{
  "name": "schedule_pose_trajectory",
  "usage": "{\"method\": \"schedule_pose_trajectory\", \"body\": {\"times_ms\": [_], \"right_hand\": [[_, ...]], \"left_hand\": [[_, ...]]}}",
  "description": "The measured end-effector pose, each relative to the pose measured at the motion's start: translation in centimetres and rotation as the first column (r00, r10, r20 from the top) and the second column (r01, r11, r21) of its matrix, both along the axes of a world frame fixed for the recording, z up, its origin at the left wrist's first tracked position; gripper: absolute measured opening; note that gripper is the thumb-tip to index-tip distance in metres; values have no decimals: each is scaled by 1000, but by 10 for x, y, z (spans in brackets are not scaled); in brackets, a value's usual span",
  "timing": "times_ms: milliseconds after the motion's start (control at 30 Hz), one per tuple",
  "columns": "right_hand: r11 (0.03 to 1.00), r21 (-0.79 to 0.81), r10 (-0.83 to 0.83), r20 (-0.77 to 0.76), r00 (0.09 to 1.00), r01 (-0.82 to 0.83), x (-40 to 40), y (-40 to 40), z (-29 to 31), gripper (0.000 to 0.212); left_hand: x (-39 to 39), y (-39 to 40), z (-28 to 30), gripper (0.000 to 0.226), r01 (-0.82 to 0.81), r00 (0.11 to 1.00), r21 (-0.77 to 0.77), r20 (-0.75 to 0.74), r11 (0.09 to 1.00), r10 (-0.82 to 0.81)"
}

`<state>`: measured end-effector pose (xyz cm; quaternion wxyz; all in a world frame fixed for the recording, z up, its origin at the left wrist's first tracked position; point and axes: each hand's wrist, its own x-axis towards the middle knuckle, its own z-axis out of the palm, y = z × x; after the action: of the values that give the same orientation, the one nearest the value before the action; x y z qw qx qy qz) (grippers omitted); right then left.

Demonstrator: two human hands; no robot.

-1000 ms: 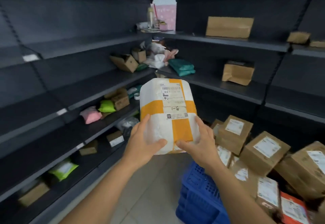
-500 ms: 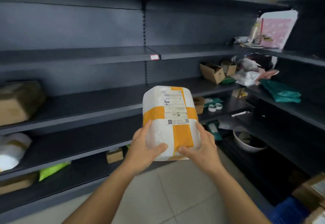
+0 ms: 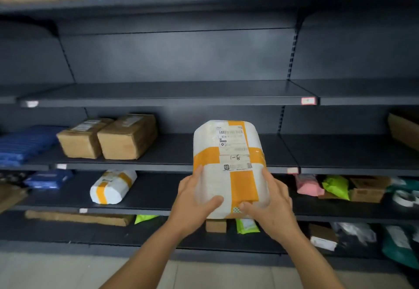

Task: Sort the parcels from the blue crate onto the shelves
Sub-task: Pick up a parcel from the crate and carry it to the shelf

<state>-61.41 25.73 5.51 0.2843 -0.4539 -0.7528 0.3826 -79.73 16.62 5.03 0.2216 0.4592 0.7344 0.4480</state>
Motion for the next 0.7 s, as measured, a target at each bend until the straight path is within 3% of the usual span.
{"method": "schedule_pose_trajectory", "body": {"times_ms": [400, 700], "right_hand": [[943, -44, 331, 88, 939, -328, -134, 52, -26, 100], [849, -243, 524, 268, 808, -470, -220, 21, -83, 100]], "left_hand": [[-104, -6, -42, 85, -295, 948, -6, 127, 955, 293], [-161, -63, -115, 78, -435, 868, -112, 212, 893, 449]]}}
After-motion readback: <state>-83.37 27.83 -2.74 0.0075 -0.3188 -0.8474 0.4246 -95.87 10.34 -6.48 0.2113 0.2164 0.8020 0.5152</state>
